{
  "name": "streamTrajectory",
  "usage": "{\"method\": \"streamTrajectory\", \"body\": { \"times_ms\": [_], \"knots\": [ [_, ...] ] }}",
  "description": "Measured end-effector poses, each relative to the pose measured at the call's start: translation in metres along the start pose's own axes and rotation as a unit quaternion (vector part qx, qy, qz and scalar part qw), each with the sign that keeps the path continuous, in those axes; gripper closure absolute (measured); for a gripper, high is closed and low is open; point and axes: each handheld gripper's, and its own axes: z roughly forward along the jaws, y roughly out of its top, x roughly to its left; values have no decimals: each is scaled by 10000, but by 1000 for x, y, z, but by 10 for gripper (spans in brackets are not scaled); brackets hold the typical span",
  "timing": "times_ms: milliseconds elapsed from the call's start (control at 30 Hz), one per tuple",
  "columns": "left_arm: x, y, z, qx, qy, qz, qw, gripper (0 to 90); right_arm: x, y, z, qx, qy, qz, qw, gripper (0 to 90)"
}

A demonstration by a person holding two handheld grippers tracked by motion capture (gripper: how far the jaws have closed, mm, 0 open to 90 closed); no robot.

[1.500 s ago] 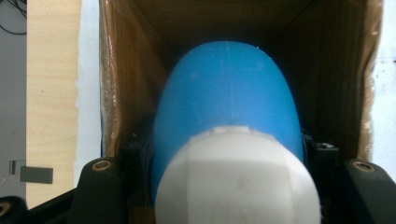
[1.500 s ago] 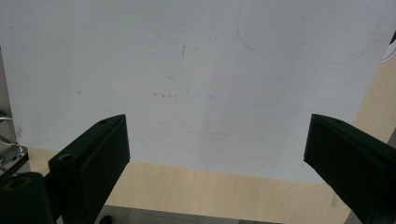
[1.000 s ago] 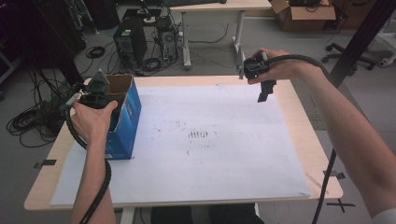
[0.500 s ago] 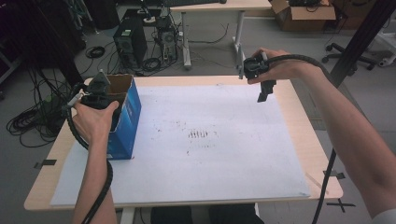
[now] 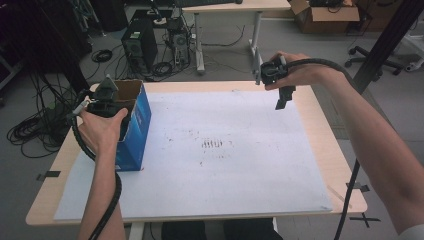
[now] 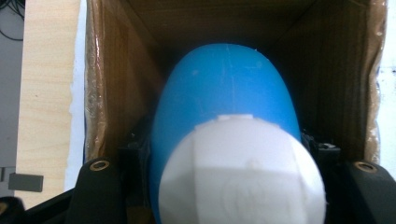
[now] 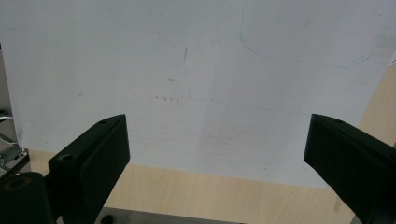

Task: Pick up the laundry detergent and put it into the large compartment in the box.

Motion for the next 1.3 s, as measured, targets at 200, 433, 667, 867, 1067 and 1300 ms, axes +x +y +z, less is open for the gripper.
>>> {"method": "streamTrajectory", "body": {
  "times_ms": [200, 433, 667, 867, 1067, 1300],
  "knots": [
    [1, -1, 3, 60, -5, -65, 10000, 318, 0, -1, 0, 7, 1, 17, 10000, 66],
    [2, -1, 0, 28, -32, -36, 10000, 325, 0, 0, 1, 29, 12, 15, 10000, 66],
    [0, 2, -10, -89, -11, -23, 10000, 319, -1, 0, 1, 25, 15, 18, 10000, 66],
    [-2, 5, -20, -147, 53, 15, 9999, 304, 0, 0, 1, 31, 13, 15, 10000, 66],
    [-4, 8, -31, -267, 82, 61, 9996, 295, 0, 0, 1, 29, 16, 19, 10000, 66],
    [-10, 12, -51, -473, 97, 200, 9986, 296, 1, 0, 0, 13, 15, 20, 10000, 66]
  ]
}}
